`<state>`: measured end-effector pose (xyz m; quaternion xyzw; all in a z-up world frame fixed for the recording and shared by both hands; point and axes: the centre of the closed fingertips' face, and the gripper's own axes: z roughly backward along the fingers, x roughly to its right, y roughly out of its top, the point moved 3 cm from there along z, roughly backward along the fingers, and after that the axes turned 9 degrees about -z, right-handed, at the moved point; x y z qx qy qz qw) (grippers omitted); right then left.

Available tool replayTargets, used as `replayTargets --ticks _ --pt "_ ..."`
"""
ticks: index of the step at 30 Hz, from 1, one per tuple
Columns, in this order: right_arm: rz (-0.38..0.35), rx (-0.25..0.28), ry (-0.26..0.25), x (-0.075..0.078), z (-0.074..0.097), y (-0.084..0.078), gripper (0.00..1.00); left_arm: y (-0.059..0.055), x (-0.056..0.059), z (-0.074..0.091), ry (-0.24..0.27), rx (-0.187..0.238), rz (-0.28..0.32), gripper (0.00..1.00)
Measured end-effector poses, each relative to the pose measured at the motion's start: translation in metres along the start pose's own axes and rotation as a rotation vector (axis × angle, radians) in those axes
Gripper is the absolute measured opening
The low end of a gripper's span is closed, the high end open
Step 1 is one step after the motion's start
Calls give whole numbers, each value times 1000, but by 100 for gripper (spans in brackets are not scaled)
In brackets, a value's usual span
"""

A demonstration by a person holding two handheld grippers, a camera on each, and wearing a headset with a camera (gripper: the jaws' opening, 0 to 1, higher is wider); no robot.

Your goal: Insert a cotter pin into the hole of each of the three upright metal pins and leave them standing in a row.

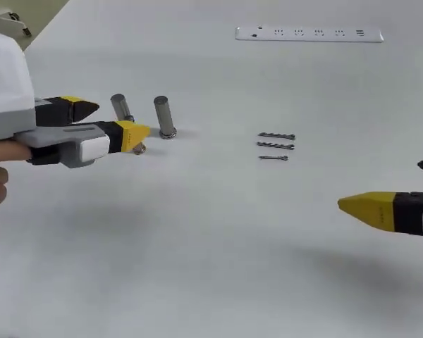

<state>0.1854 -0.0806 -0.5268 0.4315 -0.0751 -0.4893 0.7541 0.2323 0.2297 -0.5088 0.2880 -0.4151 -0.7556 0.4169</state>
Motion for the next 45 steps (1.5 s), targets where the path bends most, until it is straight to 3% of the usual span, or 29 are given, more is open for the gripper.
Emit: replayTargets --ticks 8,16,20,23,28,30,33,36,41,45 --pt "-8 0 4 2 -1 0 80 -4 0 -17 2 -15 4 37" --pt "-12 -5 1 4 -1 0 80 -15 3 -29 -20 -55 10 31" --pt "-11 -6 10 3 -2 0 81 -17 3 -32 -18 -51 32 25" --pt "-7 -7 11 3 -3 1 81 -18 -2 -36 -12 -53 39 20" --pt "-5 -6 11 2 -4 2 81 -22 -7 -40 17 -58 42 13" --pt "-9 -5 11 3 -4 2 81 -23 -14 -40 66 -59 40 7" --pt "-11 -6 7 7 -5 3 81 -23 -9 -38 28 -49 17 6" --pt "-14 -5 7 7 -5 3 81 -24 -7 -38 37 -45 -3 6" --pt "-14 -4 6 9 -5 3 81 -25 -6 -36 58 -60 16 6" --pt "-11 0 5 9 -4 4 81 -23 3 -31 66 -81 2 6"
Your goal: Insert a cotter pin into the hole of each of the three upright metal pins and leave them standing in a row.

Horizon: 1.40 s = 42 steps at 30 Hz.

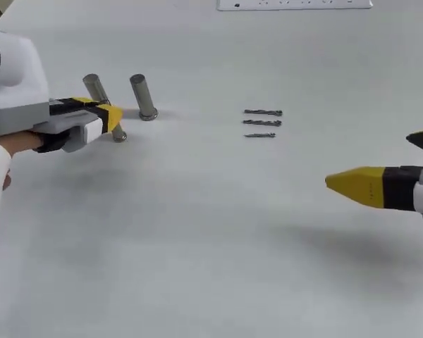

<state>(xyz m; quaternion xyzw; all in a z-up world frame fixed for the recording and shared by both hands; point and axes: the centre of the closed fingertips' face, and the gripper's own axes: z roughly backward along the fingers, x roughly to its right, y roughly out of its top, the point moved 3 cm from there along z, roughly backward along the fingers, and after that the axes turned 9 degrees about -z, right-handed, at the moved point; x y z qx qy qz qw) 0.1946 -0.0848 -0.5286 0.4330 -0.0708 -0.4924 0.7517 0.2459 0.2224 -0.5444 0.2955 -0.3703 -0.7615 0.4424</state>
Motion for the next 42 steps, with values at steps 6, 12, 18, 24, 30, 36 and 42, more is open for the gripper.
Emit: replayTargets --ticks 6,12,18,24,30,36,42 --pt "-6 -2 -1 3 0 -1 80 3 16 9 -3 19 102 6" --pt "-4 1 1 2 -1 0 81 9 32 17 -3 15 118 6" --pt "-3 -4 2 4 -3 -2 80 19 52 20 -9 26 112 6" --pt "6 -14 -1 3 -4 -3 81 23 63 14 -29 21 71 6" --pt "9 -5 -2 -3 -1 -3 81 27 69 12 -20 41 214 6" --pt "10 0 2 -7 1 -3 81 31 74 11 -18 58 257 6" --pt "16 2 10 -11 2 -2 81 31 75 12 17 61 267 5"
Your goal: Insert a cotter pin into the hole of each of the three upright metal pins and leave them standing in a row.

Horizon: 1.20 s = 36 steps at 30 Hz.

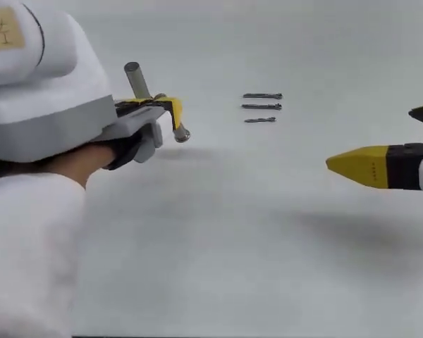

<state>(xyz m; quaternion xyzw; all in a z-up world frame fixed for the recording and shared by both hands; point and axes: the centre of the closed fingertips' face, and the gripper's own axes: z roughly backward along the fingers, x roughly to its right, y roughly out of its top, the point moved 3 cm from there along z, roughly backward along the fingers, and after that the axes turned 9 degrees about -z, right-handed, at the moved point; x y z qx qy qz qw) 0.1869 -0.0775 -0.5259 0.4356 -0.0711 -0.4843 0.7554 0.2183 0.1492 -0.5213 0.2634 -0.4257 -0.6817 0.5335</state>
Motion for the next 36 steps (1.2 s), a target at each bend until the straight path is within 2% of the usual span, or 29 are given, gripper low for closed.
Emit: replayTargets --ticks 6,11,12,15,21,24,29,33,36 --pt "3 1 4 -1 0 0 81 -6 6 1 22 -9 -7 5" --pt "6 1 3 -1 0 0 81 -15 16 -3 -4 -37 -3 6" --pt "6 2 3 -1 0 0 81 -17 21 -2 -5 -42 -13 6" --pt "7 2 3 -1 0 0 81 -18 26 -2 -5 -39 -48 6" --pt "5 0 7 0 -1 0 81 -21 22 2 48 -37 -76 6" --pt "2 -3 10 -1 -2 -1 81 -26 21 2 50 -63 -92 6" --pt "6 -12 16 -3 -4 -2 81 -26 22 4 60 -51 -97 6" --pt "7 -13 18 -4 -5 -1 80 -27 21 3 67 -47 -148 6" --pt "13 -13 23 -5 -6 -1 80 -30 21 2 67 -53 -150 6"
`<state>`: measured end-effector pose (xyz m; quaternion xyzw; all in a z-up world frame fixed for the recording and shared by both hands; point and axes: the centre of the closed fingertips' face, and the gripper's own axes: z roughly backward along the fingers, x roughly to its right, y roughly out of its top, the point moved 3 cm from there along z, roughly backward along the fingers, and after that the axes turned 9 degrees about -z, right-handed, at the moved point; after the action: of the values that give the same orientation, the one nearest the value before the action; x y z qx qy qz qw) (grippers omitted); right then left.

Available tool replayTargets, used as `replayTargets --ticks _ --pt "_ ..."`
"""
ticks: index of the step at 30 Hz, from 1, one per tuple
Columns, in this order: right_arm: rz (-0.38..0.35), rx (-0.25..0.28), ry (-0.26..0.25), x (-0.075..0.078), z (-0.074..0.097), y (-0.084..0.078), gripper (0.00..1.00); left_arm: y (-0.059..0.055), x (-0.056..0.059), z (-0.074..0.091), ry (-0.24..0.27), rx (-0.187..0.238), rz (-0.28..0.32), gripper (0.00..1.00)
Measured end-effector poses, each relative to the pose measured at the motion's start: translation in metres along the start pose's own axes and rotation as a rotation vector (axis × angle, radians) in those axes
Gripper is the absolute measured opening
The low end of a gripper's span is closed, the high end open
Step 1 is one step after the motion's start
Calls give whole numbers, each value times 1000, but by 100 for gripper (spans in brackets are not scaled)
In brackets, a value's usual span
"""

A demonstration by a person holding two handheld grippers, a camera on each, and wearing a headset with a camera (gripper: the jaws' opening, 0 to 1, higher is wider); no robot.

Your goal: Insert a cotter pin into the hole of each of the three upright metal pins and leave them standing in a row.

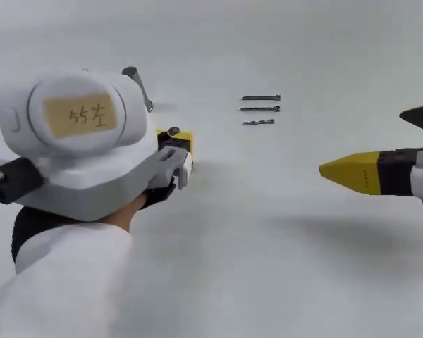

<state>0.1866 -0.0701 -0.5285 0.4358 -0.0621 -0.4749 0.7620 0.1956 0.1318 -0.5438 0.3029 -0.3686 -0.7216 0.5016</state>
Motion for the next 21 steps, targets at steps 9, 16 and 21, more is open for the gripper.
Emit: replayTargets --ticks 9,16,21 --pt "0 -1 2 -1 -1 0 81 -5 0 -2 7 26 -22 6" --pt "1 -5 -22 3 1 -2 82 -5 1 -2 11 22 -81 6" --pt "8 -9 -13 0 0 -2 83 -11 9 1 -53 -1 -116 27"
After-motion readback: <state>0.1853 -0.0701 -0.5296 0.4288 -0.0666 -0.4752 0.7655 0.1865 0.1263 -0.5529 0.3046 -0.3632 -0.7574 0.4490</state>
